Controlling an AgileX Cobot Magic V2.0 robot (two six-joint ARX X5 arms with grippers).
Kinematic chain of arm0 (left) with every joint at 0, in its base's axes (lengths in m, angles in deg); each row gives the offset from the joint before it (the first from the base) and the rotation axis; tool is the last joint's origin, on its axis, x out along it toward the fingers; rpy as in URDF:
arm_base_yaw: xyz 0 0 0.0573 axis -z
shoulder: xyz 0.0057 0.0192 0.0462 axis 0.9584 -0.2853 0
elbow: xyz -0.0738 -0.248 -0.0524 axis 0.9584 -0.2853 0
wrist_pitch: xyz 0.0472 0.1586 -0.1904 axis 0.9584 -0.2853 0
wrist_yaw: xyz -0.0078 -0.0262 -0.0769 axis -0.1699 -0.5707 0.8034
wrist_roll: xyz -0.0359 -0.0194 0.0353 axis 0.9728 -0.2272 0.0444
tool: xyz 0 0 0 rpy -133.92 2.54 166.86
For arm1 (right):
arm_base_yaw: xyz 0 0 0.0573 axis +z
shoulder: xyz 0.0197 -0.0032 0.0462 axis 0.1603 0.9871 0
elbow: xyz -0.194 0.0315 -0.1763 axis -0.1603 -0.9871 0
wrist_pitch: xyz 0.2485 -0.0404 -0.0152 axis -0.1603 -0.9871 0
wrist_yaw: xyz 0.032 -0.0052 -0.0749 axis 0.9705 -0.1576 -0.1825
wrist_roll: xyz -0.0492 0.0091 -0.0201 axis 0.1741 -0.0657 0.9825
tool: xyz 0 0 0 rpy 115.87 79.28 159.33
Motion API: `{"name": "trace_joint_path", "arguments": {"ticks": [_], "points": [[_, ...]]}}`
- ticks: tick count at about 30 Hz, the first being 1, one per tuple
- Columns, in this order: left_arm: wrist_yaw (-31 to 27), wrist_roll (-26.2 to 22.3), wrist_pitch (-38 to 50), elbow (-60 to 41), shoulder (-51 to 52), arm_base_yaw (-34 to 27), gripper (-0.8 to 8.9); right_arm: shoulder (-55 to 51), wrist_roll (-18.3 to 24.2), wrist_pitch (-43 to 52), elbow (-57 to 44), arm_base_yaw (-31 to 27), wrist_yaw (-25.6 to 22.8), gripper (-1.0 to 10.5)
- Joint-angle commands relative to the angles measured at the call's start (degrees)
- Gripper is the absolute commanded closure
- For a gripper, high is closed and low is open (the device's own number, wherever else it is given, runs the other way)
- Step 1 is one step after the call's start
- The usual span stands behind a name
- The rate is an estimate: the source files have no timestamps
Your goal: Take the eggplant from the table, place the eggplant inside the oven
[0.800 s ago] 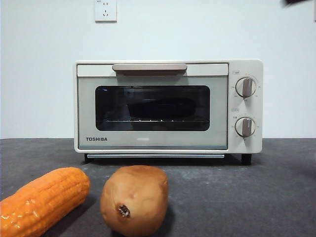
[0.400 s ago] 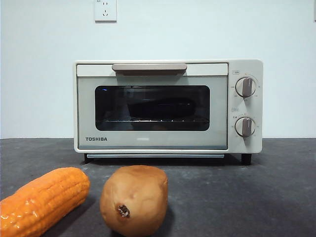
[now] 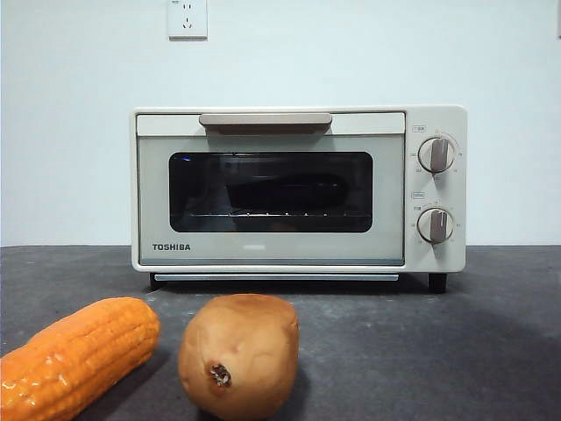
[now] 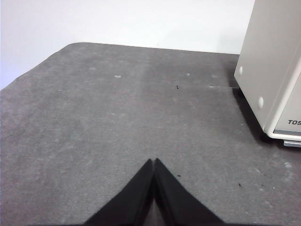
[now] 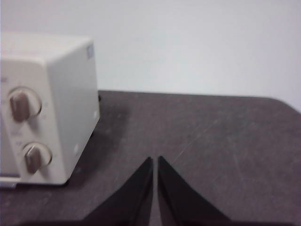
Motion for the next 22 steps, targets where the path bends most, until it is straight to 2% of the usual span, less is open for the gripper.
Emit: {"name": "trace_joint_path", "arguments": {"ticks": [1, 7, 12, 22], "points": [[0.0, -0.31, -0.07, -1.55, 0.11, -0.15, 8.1, -1.05, -1.75, 0.44, -1.77, -0.09, 0.63, 9.4], [0.0, -0.31, -0.07, -1.55, 0.11, -0.15, 8.1, -3.8, -3.43, -2.58, -5.35, -0.09, 0.7, 9.4], [0.0, -0.31, -0.07, -1.55, 0.11, -0.15, 8.1, -5.95, -4.9, -9.81, -5.7, -0.09, 0.59, 9.4], [0.0, -0.31, -0.07, -1.55, 0.11, -0.15, 8.1, -6.03, -5.53, -8.22, -5.57, -0.07, 0.5, 9.4]]}}
